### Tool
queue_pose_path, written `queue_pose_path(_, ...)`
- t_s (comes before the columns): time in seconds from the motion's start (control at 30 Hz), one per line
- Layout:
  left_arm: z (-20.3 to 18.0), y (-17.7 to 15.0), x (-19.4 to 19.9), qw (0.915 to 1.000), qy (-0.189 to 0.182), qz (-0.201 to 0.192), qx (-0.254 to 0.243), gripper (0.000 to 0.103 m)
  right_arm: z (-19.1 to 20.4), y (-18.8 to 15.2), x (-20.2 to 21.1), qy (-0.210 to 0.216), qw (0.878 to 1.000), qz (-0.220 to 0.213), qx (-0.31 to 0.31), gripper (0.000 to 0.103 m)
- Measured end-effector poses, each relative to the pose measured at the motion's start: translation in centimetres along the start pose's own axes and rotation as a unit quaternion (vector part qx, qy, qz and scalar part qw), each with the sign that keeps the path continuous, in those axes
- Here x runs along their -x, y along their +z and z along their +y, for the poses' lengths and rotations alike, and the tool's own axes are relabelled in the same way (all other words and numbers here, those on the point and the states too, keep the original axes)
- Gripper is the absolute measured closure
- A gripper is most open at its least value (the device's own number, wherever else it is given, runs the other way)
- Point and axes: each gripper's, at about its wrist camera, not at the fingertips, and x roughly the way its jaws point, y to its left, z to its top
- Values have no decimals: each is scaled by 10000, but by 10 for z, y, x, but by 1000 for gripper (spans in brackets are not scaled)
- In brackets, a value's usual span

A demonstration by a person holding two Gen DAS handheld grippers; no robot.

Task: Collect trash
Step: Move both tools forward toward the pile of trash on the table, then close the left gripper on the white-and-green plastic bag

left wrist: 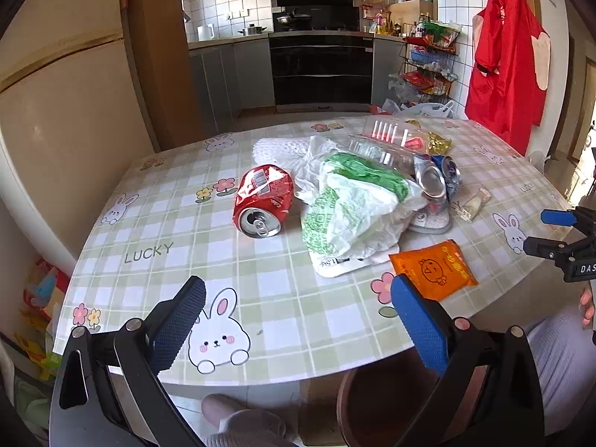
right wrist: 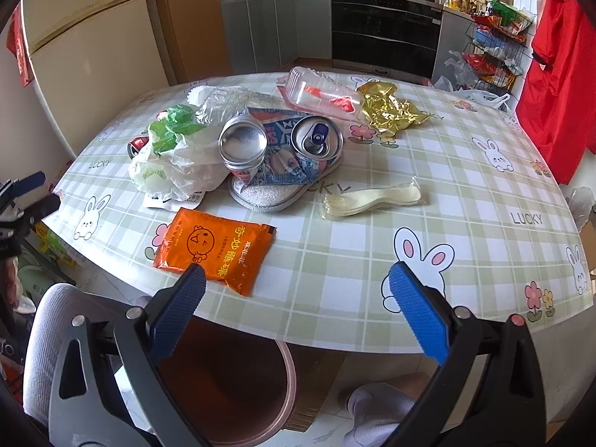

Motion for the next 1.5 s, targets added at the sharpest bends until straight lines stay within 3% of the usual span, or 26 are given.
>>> queue_pose_path(0.2,10,23,-48,9953,436,-126,-859,18,-4,8,-20,44,9999,94,-57,6)
queue_pose_path(0.43,22,48,-101,9949,253,-150,-969,21,-7,16,-38,57,9998,173,-36,6)
queue_pose_path(0.6,29,58,-108,9982,-86,-158,-574,21,2,27,-46,111,9998,123,136,6)
queue_pose_path(0.73,27,61,-93,9977,-622,-253,-131,21,4,43,-51,-65,9994,-10,339,6)
queue_pose_path(0.93,-1,67,-91,9789,-1892,81,766,10,-5,55,-52,-235,9992,-120,296,6)
queue_pose_path(1.17,-40,64,-128,9813,-1759,462,635,10,-20,41,-52,-289,9994,17,168,6)
queue_pose_path(1.4,-39,59,-141,9797,-1729,629,795,10,-20,25,-59,-105,9997,192,67,6)
queue_pose_path(1.47,-38,58,-141,9795,-1723,658,816,17,-16,22,-62,-62,9996,236,115,6)
queue_pose_path(1.5,-37,58,-141,9791,-1736,686,810,26,-14,21,-63,-53,9996,250,141,6)
